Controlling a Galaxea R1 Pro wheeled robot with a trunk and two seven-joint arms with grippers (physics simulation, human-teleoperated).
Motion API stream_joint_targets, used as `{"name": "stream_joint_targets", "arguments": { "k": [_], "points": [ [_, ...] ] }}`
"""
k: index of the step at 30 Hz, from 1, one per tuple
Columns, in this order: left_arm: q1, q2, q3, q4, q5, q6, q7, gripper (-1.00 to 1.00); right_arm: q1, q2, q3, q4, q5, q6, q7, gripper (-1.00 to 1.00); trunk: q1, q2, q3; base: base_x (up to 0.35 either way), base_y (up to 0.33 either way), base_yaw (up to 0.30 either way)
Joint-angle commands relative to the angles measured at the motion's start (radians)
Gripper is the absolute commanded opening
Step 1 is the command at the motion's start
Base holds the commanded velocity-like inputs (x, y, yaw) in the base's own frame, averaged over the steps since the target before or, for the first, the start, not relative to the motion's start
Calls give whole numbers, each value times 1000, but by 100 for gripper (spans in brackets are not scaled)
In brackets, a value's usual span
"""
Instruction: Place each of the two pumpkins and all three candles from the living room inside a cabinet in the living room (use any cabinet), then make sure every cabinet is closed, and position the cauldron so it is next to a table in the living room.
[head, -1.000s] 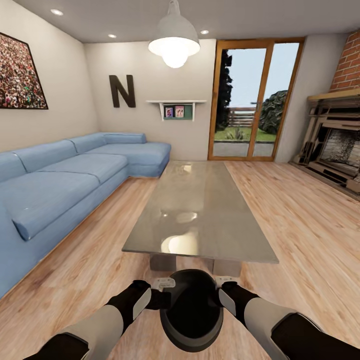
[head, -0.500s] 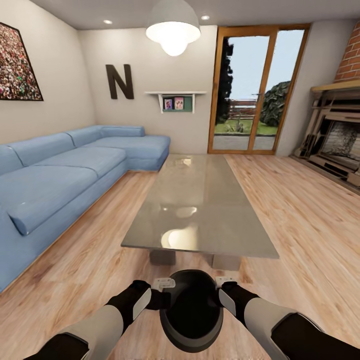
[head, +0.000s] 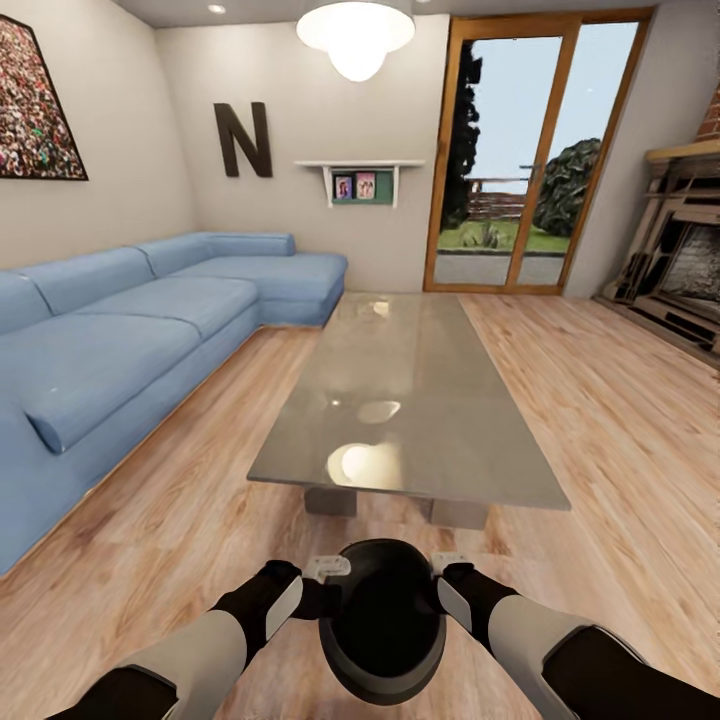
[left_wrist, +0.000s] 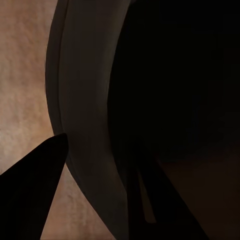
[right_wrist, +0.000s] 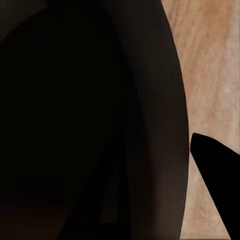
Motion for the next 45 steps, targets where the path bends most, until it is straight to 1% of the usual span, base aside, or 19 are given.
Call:
{"name": "stream_joint_targets", "arguments": {
  "k": [1,4,11,23,39,45],
  "points": [
    [-1,0,10,-5,52,7,-4,-100,0,0,-3,-3,-19,5,-3,-100,0,-1,-2,0,0,-139],
    [-1,0,10,-5,52,7,-4,-100,0,0,-3,-3,-19,5,-3,-100,0,-1,-5,13,0,-149],
    [-1,0,10,-5,52,7,-4,-100,0,0,-3,-3,-20,4,-2,-100,0,-1,-6,182,0,-17],
    [-1,0,10,-5,52,7,-4,-100,0,0,-3,-3,-22,4,-1,-100,0,-1,-6,10,0,0],
    [-1,0,10,-5,52,7,-4,-100,0,0,-3,-3,-22,4,-1,-100,7,-4,-68,0,0,0],
    [-1,0,10,-5,52,7,-4,-100,0,0,-3,-3,-22,4,-1,-100,7,-4,-68,0,0,0]
  ]
}}
